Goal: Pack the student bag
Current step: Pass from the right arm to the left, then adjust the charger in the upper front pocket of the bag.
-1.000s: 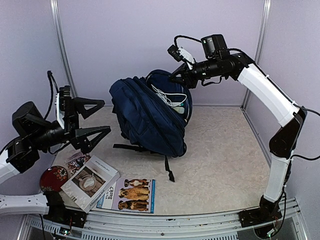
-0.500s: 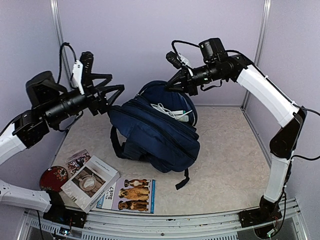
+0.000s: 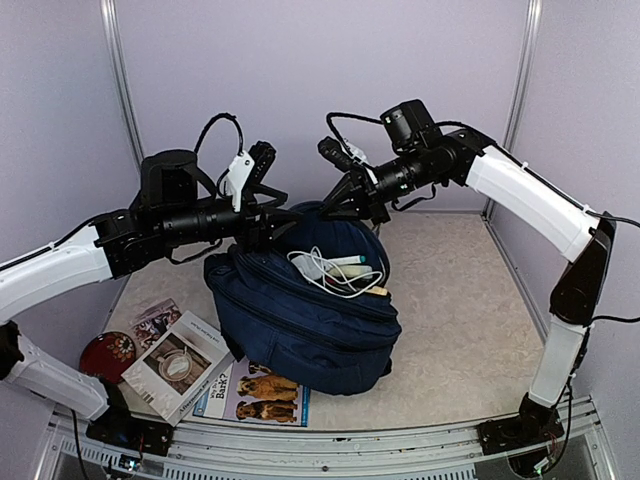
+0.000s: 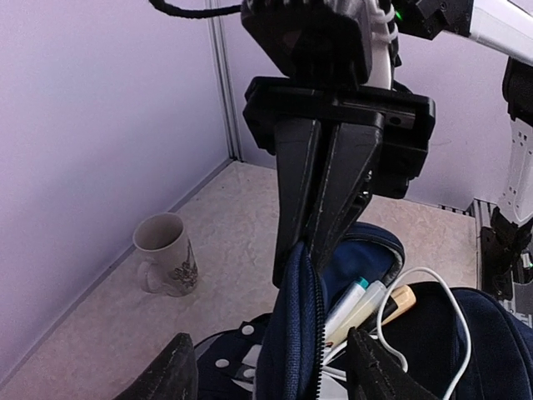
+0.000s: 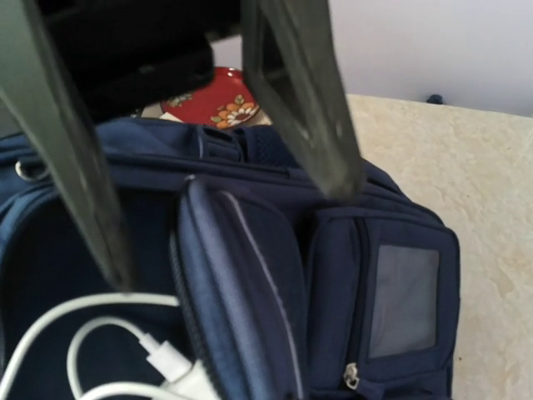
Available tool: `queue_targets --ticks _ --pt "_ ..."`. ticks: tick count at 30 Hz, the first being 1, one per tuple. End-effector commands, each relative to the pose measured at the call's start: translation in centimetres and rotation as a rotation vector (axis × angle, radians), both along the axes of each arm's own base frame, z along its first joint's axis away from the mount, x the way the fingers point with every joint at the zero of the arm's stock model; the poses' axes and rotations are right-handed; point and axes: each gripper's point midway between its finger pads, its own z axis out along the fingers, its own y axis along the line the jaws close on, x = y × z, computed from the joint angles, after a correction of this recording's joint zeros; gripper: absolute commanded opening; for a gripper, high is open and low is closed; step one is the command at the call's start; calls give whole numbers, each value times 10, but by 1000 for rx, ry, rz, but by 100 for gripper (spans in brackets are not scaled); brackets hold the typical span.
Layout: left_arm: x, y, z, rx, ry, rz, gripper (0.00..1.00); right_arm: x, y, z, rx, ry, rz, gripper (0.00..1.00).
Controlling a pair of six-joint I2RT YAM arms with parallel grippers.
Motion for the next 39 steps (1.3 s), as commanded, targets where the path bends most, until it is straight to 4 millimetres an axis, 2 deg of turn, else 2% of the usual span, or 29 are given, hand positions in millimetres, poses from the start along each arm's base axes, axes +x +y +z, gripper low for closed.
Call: queue_targets --ticks 1,3,4,7,8,10,11,12,14,15,17,18,21,23,25,27,29,30,31,33,34,37,39 --pt "-19 -16 -7 18 0 -142 57 -8 -6 43 107 -124 15 0" --pt "-25 -21 -15 29 15 -187 55 -8 -6 42 105 -130 12 0" --pt "-25 -22 -19 36 19 -185 49 -8 -6 41 103 -130 14 0" --pt "-15 -23 -28 48 34 -145 18 -9 -6 38 103 -126 20 0" --pt "-14 -25 -32 56 40 -142 12 -8 -6 38 104 -127 19 0" --pt "-15 -28 -40 71 52 -158 9 -7 -6 36 102 -124 7 0" --pt "-14 -28 -43 76 54 -155 2 -6 -7 35 101 -122 -5 0" --pt "-12 -27 -45 77 53 -142 0 -4 -8 34 98 -127 -22 0" --pt "-4 -20 -45 70 39 -79 0 2 -10 27 84 -107 -73 0" --pt "1 -16 -44 64 31 -39 0 4 -11 25 82 -102 -96 4" --pt "15 -1 -43 47 20 76 0 9 -15 18 77 -87 -149 30" --pt "22 7 -42 39 12 139 0 11 -17 15 82 -81 -180 39" --pt "42 35 -46 12 3 334 0 11 -27 14 126 -49 -254 57" --pt "44 41 -56 3 18 373 0 4 -32 11 155 15 -258 63" --pt "40 42 -64 -5 32 366 0 -2 -38 6 172 80 -278 66" --pt "35 43 -71 -23 47 353 0 6 -47 -8 160 146 -381 67" --pt "31 42 -71 -50 60 335 0 23 -64 -35 115 232 -546 66" --pt "27 42 -75 -59 70 319 0 28 -73 -55 82 282 -618 65" --pt "24 41 -76 -73 79 304 0 27 -80 -71 65 344 -661 64" --pt "17 38 -84 -84 102 270 0 16 -87 -95 40 422 -676 61" --pt "11 35 -99 -80 147 241 0 -5 -93 -120 16 523 -675 56" --pt "-1 32 -114 -94 196 203 0 -28 -102 -139 4 583 -694 54" --pt "-11 33 -118 -140 208 181 0 -44 -106 -142 12 603 -706 54"
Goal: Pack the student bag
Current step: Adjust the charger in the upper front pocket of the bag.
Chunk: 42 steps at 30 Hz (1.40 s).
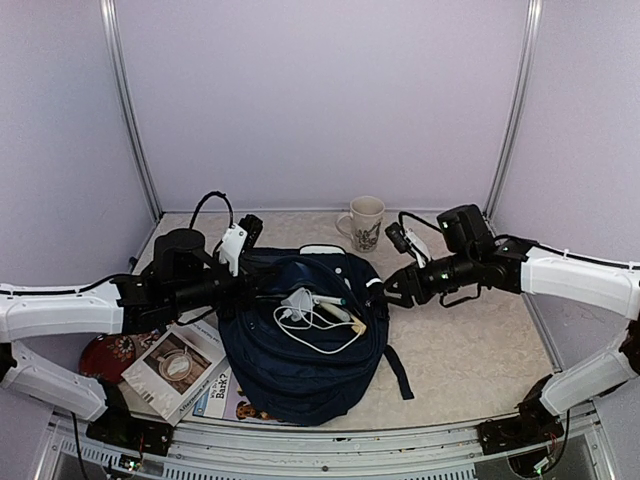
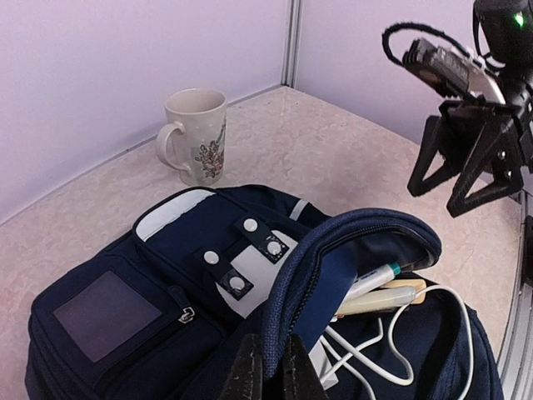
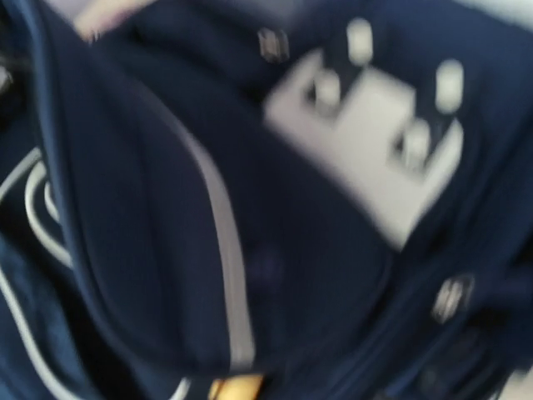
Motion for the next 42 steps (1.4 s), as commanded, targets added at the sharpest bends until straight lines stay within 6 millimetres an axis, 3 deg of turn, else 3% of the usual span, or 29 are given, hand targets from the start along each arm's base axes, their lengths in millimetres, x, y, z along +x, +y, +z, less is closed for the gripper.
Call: queue_targets --ticks 1,5,11,13,18,20,22,26,30,36,39,42 --pt "-22 -3 12 -184 6 -43 0 -30 -5 14 101 48 -64 54" --pt "-35 -2 7 -247 13 -68 0 -56 -5 10 231 90 -71 52" --pt "-51 -15 -2 -245 19 -126 0 -87 11 -27 200 87 20 49" --pt "-52 -18 -6 -238 21 -130 0 -90 16 -34 169 41 45 46" --pt "-50 -19 -11 -232 21 -125 0 -91 21 -30 165 -79 86 43" --pt "-48 -21 -11 -232 18 -123 0 -79 13 -47 79 -41 1 36" --pt "-48 -23 -13 -228 22 -126 0 -80 10 -58 35 8 -18 37" --pt "-50 -27 -18 -225 36 -148 0 -89 8 -69 50 126 -42 42" --pt "-50 -29 -22 -220 42 -155 0 -93 21 -74 86 182 -1 42" --pt "-51 -27 -20 -212 29 -157 0 -92 32 -90 36 215 39 25" --pt "-51 -27 -17 -207 18 -159 0 -90 43 -73 95 184 75 8" --pt "-51 -27 -16 -206 16 -162 0 -87 52 -59 141 159 99 2"
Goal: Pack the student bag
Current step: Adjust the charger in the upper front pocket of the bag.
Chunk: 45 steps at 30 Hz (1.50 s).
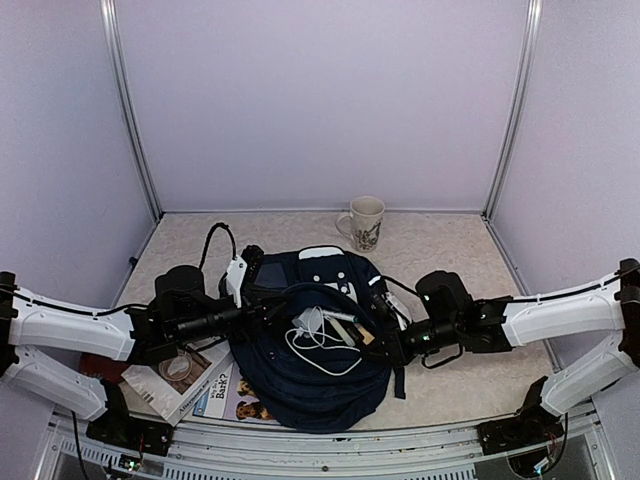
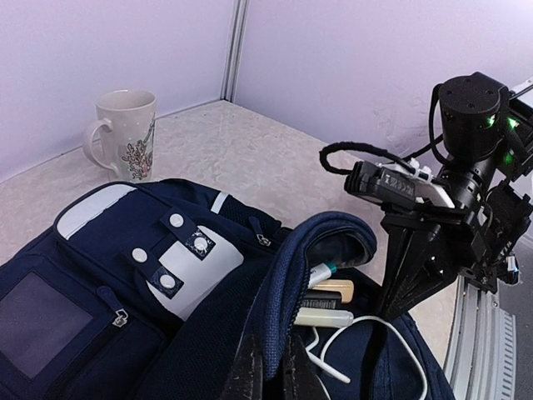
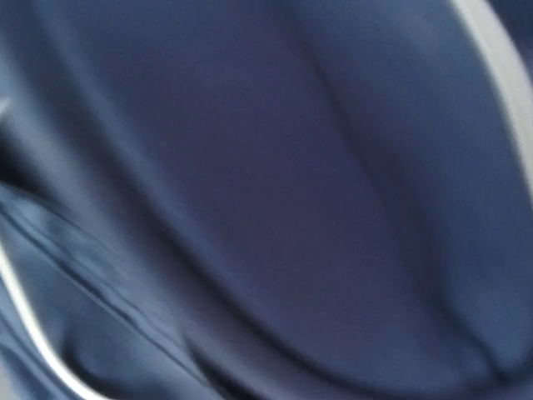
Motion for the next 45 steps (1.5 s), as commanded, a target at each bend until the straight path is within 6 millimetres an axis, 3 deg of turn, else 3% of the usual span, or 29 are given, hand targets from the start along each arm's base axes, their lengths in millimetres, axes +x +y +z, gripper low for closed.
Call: queue_targets --ticks 1,10,17,24,26,28,32,36,45 --pt "-4 -4 13 -33 -19 -19 0 5 23 33 105 -60 50 0" --pt "-4 -2 13 -23 -31 -16 0 13 31 38 97 -118 73 0" --pt "-3 0 14 -17 -41 -6 0 -28 43 66 107 -384 295 19" --pt "-3 1 15 -20 -40 -6 0 -44 65 28 -43 -424 425 34" --pt "-3 2 16 -20 -42 -2 0 -46 69 23 -61 -425 439 43" --pt "-3 3 16 -20 -43 3 0 -44 71 20 -65 -425 432 45" --pt "-3 3 16 -17 -48 6 0 -39 74 13 -80 -420 411 36" --pt "-3 3 16 -17 -47 3 0 -32 71 13 -106 -436 372 14" --pt "-3 2 16 -18 -49 -3 0 -26 73 29 -92 -480 356 0"
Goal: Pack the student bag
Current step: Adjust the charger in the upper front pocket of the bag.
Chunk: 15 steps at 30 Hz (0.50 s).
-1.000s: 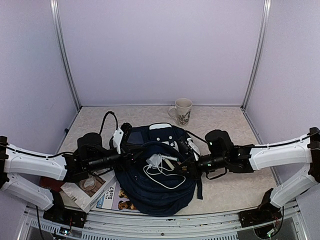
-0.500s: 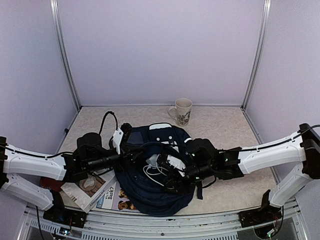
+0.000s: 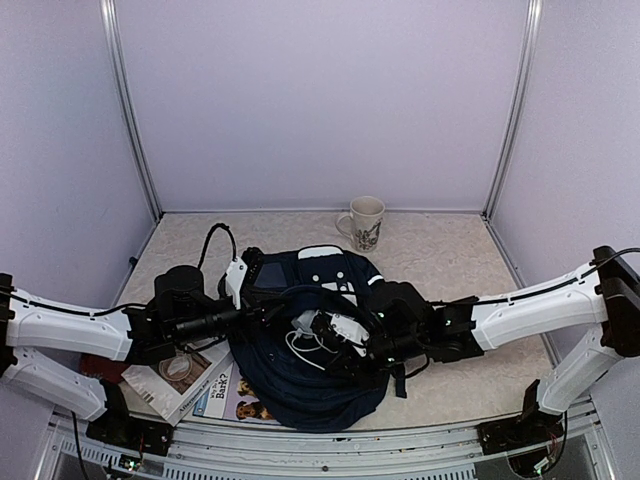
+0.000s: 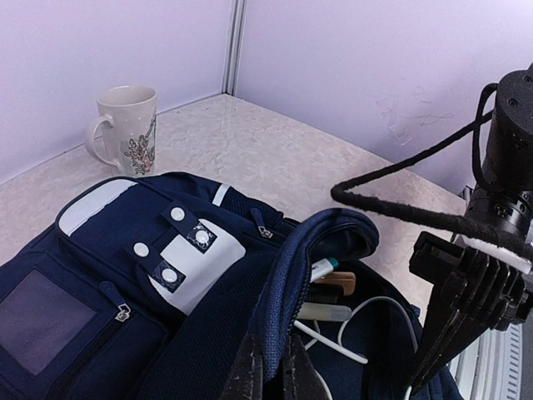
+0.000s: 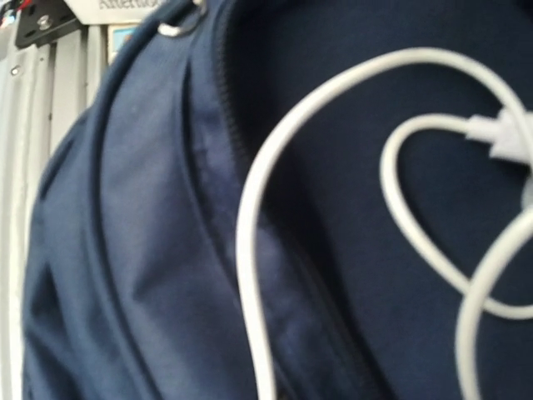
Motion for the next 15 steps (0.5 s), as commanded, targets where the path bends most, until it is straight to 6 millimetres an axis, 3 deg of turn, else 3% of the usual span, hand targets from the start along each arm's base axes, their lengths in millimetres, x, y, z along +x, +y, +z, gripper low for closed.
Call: queue_targets --ticks 1,5,10,15 --pt "-2 -1 19 -50 -39 -2 0 12 6 23 33 -59 -25 0" --pt "-2 -1 21 -51 -43 -4 0 24 5 29 34 -111 -72 0" --pt "-3 -1 20 -53 -44 -9 0 57 16 51 79 -311 -123 0" --pt "-5 0 24 -65 -45 -17 0 80 28 46 51 -490 -96 0"
